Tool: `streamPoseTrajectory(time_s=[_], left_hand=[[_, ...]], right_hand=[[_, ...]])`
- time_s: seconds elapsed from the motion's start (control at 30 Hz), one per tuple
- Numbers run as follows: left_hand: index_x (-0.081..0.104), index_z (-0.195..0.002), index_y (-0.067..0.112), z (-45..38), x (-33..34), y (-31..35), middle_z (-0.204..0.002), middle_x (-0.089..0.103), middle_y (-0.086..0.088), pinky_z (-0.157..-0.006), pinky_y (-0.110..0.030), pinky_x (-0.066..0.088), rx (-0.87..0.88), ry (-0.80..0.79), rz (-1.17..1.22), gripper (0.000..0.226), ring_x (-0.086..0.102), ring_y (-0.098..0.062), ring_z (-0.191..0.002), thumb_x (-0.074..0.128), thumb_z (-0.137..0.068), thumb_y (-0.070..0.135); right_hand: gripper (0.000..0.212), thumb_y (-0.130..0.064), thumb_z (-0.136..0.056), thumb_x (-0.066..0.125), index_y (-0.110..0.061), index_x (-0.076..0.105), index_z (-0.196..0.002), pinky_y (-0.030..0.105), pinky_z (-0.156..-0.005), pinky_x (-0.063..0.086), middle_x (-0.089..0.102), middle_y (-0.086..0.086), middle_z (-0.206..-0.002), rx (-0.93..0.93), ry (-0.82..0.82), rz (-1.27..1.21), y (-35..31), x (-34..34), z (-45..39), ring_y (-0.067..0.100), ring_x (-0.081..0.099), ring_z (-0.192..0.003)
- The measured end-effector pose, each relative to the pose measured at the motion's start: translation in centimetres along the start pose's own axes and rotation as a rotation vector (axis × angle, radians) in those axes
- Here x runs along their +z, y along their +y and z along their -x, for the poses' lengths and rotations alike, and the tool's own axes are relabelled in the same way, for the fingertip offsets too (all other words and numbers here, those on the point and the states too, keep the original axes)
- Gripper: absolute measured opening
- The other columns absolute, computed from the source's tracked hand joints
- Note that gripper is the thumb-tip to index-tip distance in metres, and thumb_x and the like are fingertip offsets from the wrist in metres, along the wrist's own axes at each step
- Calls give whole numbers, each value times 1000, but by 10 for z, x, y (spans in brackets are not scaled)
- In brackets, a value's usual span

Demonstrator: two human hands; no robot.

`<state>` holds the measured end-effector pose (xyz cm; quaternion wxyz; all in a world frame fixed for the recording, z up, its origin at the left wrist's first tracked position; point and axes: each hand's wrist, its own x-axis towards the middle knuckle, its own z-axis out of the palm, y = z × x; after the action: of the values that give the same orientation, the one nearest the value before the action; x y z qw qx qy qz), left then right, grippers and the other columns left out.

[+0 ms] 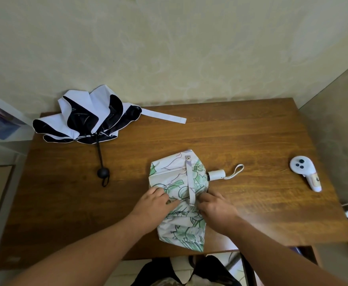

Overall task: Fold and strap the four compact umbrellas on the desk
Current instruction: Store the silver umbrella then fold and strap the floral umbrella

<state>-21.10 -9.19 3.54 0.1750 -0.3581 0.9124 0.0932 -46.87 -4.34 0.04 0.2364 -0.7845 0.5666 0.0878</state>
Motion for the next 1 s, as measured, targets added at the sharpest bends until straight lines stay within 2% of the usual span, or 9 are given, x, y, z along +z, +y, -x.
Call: streamPoseTrajectory(time_s=[0.17,0.23,0.4,0.53,0.6,0.7,0.8,0.9,1.0], left_hand=[[54,-147,23,3,22,3,-118,60,-7,-104,-43,45,154,-13,-55,60,55,-30,-113,67,-88,21],[54,-145,14,4,27,9,-128,53,-9,-108,-45,43,190,-29,-41,56,49,-31,-121,64,-90,19],[42,-154,12,0,22,16,-157,32,-4,-116,-41,37,137,-149,182,63,33,-27,-139,57,-93,9],[58,-133,40,1,21,4,-145,53,6,-105,-39,49,-127,-239,701,62,50,-19,-132,55,-85,1],[57,-111,40,3,16,1,-134,61,10,-92,-37,58,-337,-209,1005,52,58,-11,-124,52,-85,-5],[50,-106,28,4,16,-4,-133,64,11,-84,-27,57,-430,-200,1192,41,56,-4,-128,51,-89,-9],[53,-105,39,4,14,-6,-133,62,14,-97,-33,56,-395,-249,1156,46,55,0,-129,54,-89,-3],[52,-117,44,5,12,-5,-140,59,11,-105,-34,51,-315,-282,1008,48,53,-5,-132,54,-93,2],[44,-144,38,5,9,2,-150,53,4,-106,-35,48,-210,-258,809,56,51,-16,-136,53,-98,6]], right_hand=[[41,-31,-90,53,-30,65,-129,50,-110,43,49,-11,-144,54,-99,-93,-2,-1,5,22,31,-141],[46,-33,-89,56,-30,62,-134,44,-113,39,52,-9,-142,112,-100,-200,-8,-11,2,24,36,-135],[40,-22,-78,61,-41,67,-113,46,-93,57,69,-8,-108,298,-149,-721,-17,-17,-11,22,60,-108],[52,9,-82,61,-41,73,-82,38,-79,62,69,-6,-87,282,-177,-921,-21,-18,-8,16,67,-87],[54,7,-81,62,-43,80,-88,42,-88,62,76,-11,-97,213,-221,-897,-19,-13,-5,14,71,-96],[53,-1,-78,57,-39,82,-108,35,-98,59,77,-16,-115,181,-314,-868,-18,-5,6,8,70,-109],[47,-6,-87,62,-47,81,-103,27,-104,53,73,-18,-124,177,-413,-785,-18,-2,19,5,66,-114],[62,-1,-90,59,-61,74,-80,24,-104,51,70,-18,-128,159,-405,-727,-12,-2,23,6,63,-116],[51,0,-87,58,-45,81,-92,32,-99,57,76,-15,-112,290,-258,-819,-4,-10,15,4,69,-105]])
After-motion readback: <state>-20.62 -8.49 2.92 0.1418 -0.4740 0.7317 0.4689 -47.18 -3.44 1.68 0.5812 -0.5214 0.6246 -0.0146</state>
